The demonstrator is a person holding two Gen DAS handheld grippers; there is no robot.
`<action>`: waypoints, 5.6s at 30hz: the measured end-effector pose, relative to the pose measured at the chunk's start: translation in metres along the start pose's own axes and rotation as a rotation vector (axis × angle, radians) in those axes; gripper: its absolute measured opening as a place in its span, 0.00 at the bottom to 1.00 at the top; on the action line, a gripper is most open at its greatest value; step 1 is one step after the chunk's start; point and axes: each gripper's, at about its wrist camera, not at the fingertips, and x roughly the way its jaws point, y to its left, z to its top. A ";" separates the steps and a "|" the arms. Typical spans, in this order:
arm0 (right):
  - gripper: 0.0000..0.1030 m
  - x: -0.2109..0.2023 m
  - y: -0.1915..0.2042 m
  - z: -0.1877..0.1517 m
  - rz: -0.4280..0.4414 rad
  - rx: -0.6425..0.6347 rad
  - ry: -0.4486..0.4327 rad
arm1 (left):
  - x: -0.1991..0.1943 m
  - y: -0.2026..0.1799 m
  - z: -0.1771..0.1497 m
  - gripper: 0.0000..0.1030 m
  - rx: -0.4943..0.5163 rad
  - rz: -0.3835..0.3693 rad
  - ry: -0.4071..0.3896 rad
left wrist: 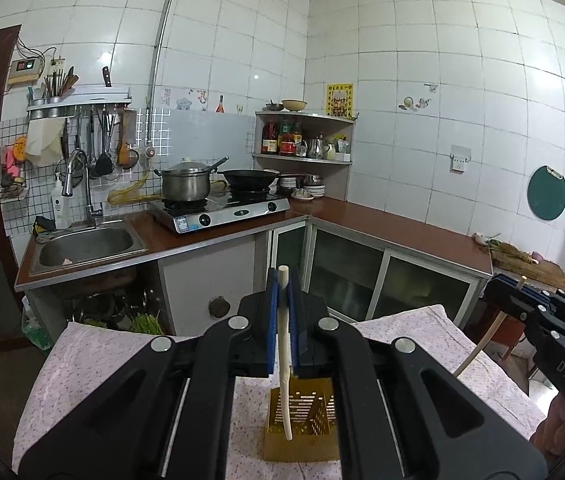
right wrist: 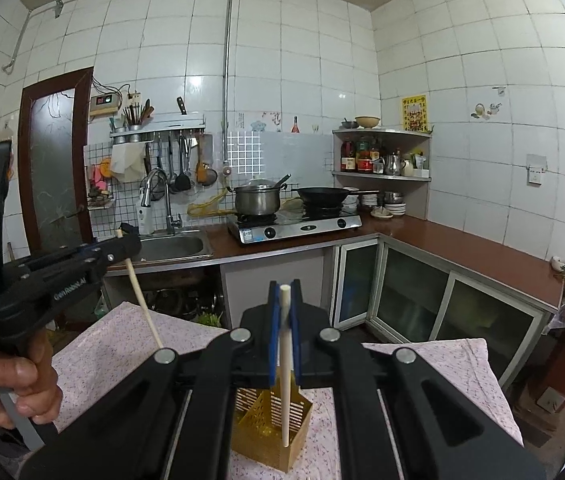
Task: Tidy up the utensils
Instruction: 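Lower both chopsticks into the yellow caddy and open both tools, then reach the right tool to the green-handled utensil while the left tool approaches a chopstick, then grasp the green-handled utensil with the right tool while the left tool grasps a chopstick, then carry the chopstick and green utensil above the yellow caddy with both tools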
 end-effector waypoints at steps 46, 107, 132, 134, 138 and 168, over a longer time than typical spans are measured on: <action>0.47 -0.014 -0.041 -0.066 -0.160 0.063 0.136 | -0.011 0.052 -0.075 0.43 -0.061 0.124 0.143; 0.31 0.099 0.041 -0.282 -0.100 0.141 0.731 | 0.076 0.052 -0.278 0.44 -0.086 -0.010 0.688; 0.15 0.094 0.019 -0.250 -0.044 0.156 0.639 | 0.062 0.063 -0.255 0.04 -0.122 -0.001 0.618; 0.15 0.084 0.018 -0.242 -0.040 0.156 0.613 | 0.057 0.063 -0.250 0.04 -0.117 0.010 0.603; 0.15 0.069 0.011 -0.231 -0.030 0.164 0.576 | 0.044 0.067 -0.239 0.04 -0.124 0.022 0.572; 0.14 -0.035 0.007 -0.152 -0.019 0.132 0.285 | -0.061 0.036 -0.153 0.04 -0.090 -0.007 0.279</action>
